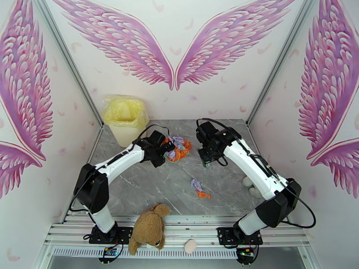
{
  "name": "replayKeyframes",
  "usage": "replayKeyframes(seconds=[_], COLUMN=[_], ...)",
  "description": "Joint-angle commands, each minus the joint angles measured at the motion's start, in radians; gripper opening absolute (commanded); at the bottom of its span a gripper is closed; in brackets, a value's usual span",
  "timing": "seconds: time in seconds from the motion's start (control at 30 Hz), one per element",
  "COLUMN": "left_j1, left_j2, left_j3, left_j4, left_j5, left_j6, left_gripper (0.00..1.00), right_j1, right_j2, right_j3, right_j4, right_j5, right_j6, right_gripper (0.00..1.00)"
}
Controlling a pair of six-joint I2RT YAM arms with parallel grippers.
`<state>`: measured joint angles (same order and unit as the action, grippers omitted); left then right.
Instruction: Sweep away the paper scraps from the table
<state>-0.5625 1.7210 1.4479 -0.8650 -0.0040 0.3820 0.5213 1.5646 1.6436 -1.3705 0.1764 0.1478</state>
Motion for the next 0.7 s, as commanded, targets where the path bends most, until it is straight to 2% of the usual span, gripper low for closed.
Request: replayKeyframes(seconds=[0.0,0.4,0.67], left_j1=[0.025,0.186,0.314], left_j2=[-0.087,-0.140,-0.085], left_j3=[0.092,0.345,0.656], left_j4=[-0.131,-0.344,-0.496], left_j5=[0.005,-0.018,-0.029], left_j6=[0.031,0.064,0.086], left_gripper=[0.00,0.00,0.00], right_j1=[-0.011,-0.015,-0.016], right_j2=[-0.023,-0.020,-0.019], right_j3=[-0.021,-0.048,-0.092], right_j4=[0.035,0.072,0.122], right_j5=[-0.007,-0.043,-0.100], right_j6=[-0.022,-0.063,-0.073], right_gripper=[0.00,0.00,0.00])
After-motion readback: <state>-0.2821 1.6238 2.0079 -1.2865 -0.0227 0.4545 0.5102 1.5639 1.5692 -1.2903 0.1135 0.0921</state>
